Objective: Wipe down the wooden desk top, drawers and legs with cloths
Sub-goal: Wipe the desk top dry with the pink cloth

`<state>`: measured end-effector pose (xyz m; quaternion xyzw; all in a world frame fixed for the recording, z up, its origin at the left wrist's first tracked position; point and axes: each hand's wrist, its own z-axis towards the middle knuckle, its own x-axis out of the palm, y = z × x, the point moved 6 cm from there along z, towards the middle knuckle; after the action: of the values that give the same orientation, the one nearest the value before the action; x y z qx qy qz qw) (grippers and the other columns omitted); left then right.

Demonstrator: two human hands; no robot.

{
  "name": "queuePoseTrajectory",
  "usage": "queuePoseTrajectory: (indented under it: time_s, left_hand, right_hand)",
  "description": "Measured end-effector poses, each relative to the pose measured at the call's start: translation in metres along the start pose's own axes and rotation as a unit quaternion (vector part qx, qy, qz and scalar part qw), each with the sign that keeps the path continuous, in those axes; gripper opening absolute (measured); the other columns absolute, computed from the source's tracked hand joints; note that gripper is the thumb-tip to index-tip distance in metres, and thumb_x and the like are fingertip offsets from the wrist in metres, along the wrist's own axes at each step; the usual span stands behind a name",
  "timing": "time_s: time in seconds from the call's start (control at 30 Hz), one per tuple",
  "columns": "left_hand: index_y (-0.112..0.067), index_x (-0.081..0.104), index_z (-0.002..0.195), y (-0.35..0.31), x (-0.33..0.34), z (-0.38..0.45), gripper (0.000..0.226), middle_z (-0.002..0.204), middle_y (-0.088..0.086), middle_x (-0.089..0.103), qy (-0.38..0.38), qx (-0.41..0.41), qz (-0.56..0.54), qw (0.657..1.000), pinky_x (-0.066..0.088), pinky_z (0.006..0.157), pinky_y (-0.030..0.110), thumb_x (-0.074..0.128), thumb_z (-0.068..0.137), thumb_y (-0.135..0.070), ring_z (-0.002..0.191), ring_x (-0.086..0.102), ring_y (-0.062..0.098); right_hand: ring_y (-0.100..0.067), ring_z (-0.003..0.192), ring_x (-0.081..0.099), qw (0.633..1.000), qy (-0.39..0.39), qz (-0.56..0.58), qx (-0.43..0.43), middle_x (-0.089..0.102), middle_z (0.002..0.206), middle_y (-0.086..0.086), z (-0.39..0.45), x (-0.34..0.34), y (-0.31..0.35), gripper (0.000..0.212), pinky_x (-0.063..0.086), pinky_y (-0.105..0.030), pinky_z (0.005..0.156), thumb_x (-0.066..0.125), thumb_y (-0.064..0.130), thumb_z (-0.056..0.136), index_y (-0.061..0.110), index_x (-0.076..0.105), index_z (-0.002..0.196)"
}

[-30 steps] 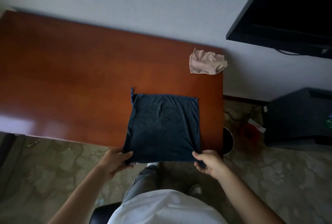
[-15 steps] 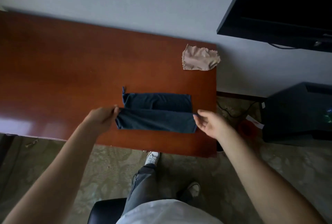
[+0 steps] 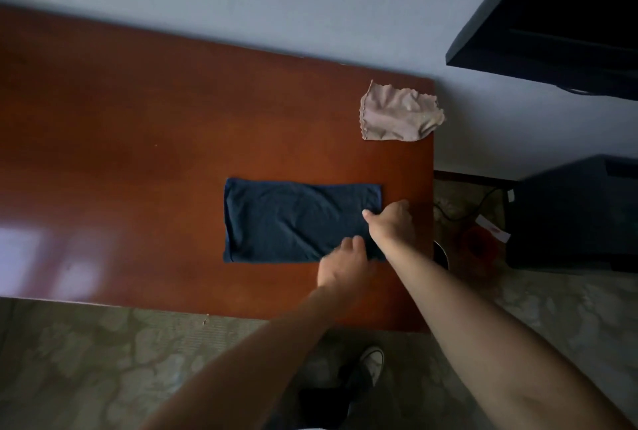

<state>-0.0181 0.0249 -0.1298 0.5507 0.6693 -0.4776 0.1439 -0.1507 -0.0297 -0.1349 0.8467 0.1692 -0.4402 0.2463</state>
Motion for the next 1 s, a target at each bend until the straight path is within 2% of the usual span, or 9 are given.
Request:
queuePoseTrajectory:
  time_s: [0.1,0.2,0.4,0.53,0.63,0.7,0.8,0.9,1.0]
  left_hand:
    - [-0.014,0.047,0.123,-0.019,0.020,0.016,0.024,0.123,0.010,0.055,-0.033,0.000,0.105,0.994,0.047,0.089,0.043,0.037,0.107,-0.028,0.110,0.059,0.029]
    - [-0.013,0.052,0.122,-0.034,0.030,0.015,0.024,0.122,0.012,0.059,-0.030,0.026,0.111,0.993,0.047,0.091,0.046,0.040,0.104,-0.024,0.110,0.060,0.031]
    - [-0.015,0.054,0.097,-0.018,-0.006,-0.027,0.011,0.089,0.008,0.069,-0.104,0.011,-0.125,0.987,0.045,0.065,0.041,0.053,0.095,-0.026,0.077,0.067,0.034]
    - [-0.019,0.062,0.100,0.039,-0.045,-0.063,0.018,0.084,0.004,0.073,-0.155,-0.068,-0.349,0.922,0.051,0.069,0.042,0.054,0.094,-0.034,0.080,0.068,0.030]
    - [-0.020,0.065,0.093,0.121,-0.061,-0.090,0.014,0.078,-0.002,0.069,-0.212,-0.172,-0.436,0.857,0.051,0.071,0.040,0.062,0.092,-0.034,0.078,0.066,0.030]
    - [-0.022,0.061,0.101,0.180,-0.063,-0.106,0.042,0.092,0.003,0.069,-0.212,-0.279,-0.420,0.837,0.054,0.085,0.047,0.052,0.083,-0.060,0.090,0.065,0.035]
    - [-0.012,0.050,0.112,0.236,-0.066,-0.119,0.053,0.114,0.007,0.058,-0.163,-0.393,-0.285,0.859,0.049,0.094,0.054,0.051,0.087,-0.060,0.103,0.059,0.036]
    - [-0.007,0.050,0.106,0.242,-0.082,-0.103,0.039,0.112,0.009,0.055,-0.195,-0.331,-0.246,0.890,0.051,0.089,0.054,0.058,0.094,-0.043,0.103,0.058,0.035]
    - [-0.004,0.052,0.110,0.233,-0.099,-0.082,0.044,0.115,0.015,0.056,-0.245,-0.294,-0.156,0.911,0.049,0.088,0.052,0.063,0.094,-0.043,0.111,0.054,0.039]
  right_hand:
    - [-0.035,0.100,0.069,0.998,0.018,-0.020,-0.055,0.075,0.104,-0.008,0.013,0.010,0.001,0.028,0.051,-0.035,0.075,0.076,0.040,0.087,0.015,0.071,0.099]
    - [-0.033,0.089,0.070,0.998,0.033,0.006,-0.047,0.074,0.084,-0.005,0.022,0.006,-0.007,0.027,0.043,-0.030,0.066,0.077,0.036,0.082,0.019,0.064,0.065]
    - [-0.028,0.090,0.070,0.994,0.018,0.102,-0.022,0.068,0.080,0.004,0.009,-0.031,-0.008,0.022,0.053,-0.033,0.075,0.080,0.016,0.074,0.023,0.060,0.072]
    - [-0.028,0.096,0.070,0.983,-0.004,0.136,-0.121,0.075,0.098,-0.006,-0.048,-0.027,0.049,0.022,0.055,-0.038,0.087,0.080,0.013,0.075,0.024,0.065,0.087]
    - [-0.021,0.089,0.070,0.946,0.109,0.182,-0.247,0.073,0.097,0.000,-0.110,0.022,0.115,0.020,0.055,-0.035,0.084,0.077,0.016,0.082,0.020,0.070,0.100]
    - [-0.020,0.082,0.071,0.928,0.207,0.151,-0.272,0.072,0.093,0.005,-0.136,0.063,0.140,0.018,0.057,-0.035,0.083,0.072,0.023,0.087,0.025,0.073,0.105]
    - [-0.024,0.091,0.073,0.952,0.166,0.177,-0.185,0.075,0.097,0.005,-0.127,0.078,0.129,0.020,0.058,-0.036,0.085,0.065,0.018,0.087,0.024,0.076,0.102]
    - [-0.028,0.112,0.066,0.992,0.052,0.108,-0.045,0.069,0.122,-0.007,-0.107,0.064,0.069,0.028,0.052,-0.034,0.090,0.062,0.017,0.092,0.016,0.069,0.118]
    - [-0.031,0.106,0.066,0.994,0.091,0.057,0.027,0.064,0.126,-0.013,-0.106,0.074,0.025,0.038,0.058,-0.042,0.088,0.066,0.031,0.092,0.009,0.063,0.123]
